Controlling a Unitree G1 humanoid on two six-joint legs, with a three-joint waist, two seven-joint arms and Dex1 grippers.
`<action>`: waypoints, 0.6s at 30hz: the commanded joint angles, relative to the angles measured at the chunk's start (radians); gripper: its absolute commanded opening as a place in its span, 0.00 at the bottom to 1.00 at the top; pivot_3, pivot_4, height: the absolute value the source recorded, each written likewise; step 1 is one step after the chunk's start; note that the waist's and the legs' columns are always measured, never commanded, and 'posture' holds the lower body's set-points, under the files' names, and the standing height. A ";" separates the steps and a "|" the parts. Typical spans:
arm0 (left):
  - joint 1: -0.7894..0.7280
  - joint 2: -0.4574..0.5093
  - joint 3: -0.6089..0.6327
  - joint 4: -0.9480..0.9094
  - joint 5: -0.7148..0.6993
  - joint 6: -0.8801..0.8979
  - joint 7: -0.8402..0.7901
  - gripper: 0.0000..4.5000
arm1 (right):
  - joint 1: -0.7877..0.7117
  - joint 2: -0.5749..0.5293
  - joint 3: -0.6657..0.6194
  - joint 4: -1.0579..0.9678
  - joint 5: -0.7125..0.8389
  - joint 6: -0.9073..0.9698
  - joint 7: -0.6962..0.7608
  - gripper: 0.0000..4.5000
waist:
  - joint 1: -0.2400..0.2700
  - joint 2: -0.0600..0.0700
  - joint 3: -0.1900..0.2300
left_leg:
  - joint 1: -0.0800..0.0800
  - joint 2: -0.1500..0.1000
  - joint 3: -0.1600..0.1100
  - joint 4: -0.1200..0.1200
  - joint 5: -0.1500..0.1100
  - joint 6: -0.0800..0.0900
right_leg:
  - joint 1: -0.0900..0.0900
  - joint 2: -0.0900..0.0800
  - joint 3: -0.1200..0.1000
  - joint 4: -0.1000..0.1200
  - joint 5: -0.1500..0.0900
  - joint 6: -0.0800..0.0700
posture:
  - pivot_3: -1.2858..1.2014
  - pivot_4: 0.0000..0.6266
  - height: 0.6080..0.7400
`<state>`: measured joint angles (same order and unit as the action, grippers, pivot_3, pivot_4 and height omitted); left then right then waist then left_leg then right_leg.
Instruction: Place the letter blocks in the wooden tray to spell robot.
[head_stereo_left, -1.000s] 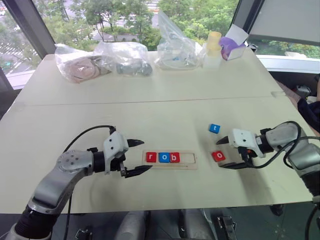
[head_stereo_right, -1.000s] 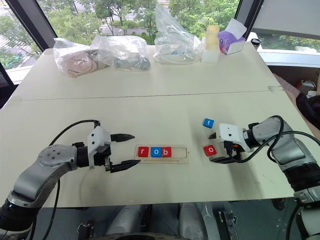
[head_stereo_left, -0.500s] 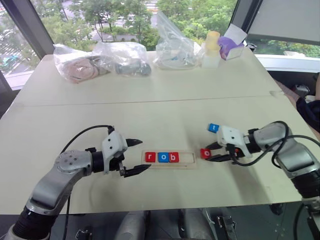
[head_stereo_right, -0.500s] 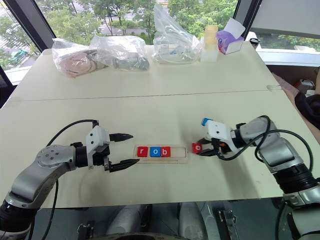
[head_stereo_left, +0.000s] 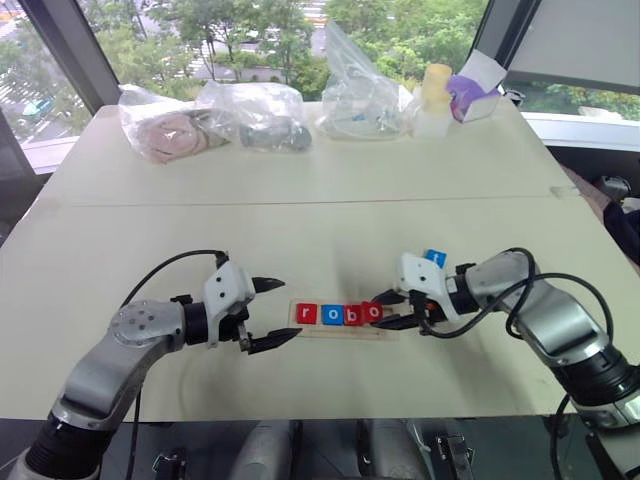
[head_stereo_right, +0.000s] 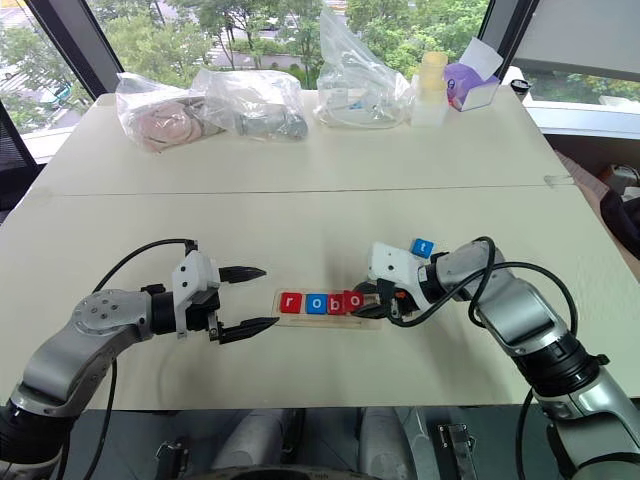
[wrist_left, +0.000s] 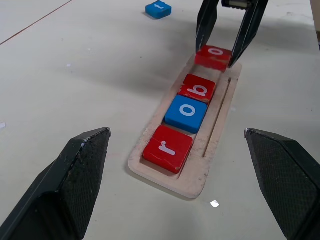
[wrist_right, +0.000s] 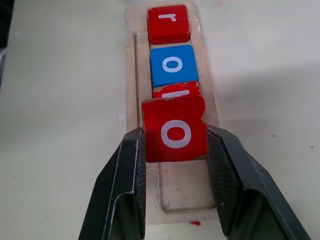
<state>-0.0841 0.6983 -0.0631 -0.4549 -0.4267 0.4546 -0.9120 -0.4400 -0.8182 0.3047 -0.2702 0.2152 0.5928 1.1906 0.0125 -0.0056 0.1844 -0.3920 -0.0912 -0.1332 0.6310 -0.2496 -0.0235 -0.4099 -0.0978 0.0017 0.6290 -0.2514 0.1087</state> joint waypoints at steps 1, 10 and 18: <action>-0.001 -0.001 0.011 -0.044 -0.017 0.004 0.005 1.00 | 0.001 -0.004 -0.003 -0.011 -0.006 -0.019 -0.002 0.25 | 0.000 0.000 0.000 | 0.000 0.000 0.000 0.000 0.000 0.000 | 0.000 0.000 0.000 0.000 0.000 0.000 | 0.52 0.24 1.00; 0.001 -0.004 0.012 -0.053 -0.018 0.011 0.010 1.00 | 0.016 -0.017 0.005 -0.023 -0.006 -0.014 0.013 0.25 | -0.001 0.000 0.000 | 0.000 0.000 0.000 0.000 0.000 0.000 | 0.000 0.000 0.000 0.000 0.000 0.000 | 0.52 0.24 1.00; 0.001 -0.006 0.012 -0.057 -0.019 0.017 0.013 1.00 | 0.017 -0.007 0.012 -0.008 -0.023 -0.028 0.004 0.47 | -0.001 0.000 0.000 | 0.000 0.000 0.000 0.000 0.000 0.000 | 0.000 0.000 0.000 0.000 0.000 0.000 | 0.52 0.24 1.00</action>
<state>-0.0837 0.6946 -0.0631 -0.4759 -0.4277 0.4745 -0.9023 -0.4254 -0.8242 0.3129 -0.2688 0.1968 0.5811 1.1958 0.0119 -0.0056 0.1844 -0.3919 -0.0912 -0.1332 0.6311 -0.2496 -0.0235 -0.4099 -0.0975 0.0016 0.6292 -0.2514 0.1087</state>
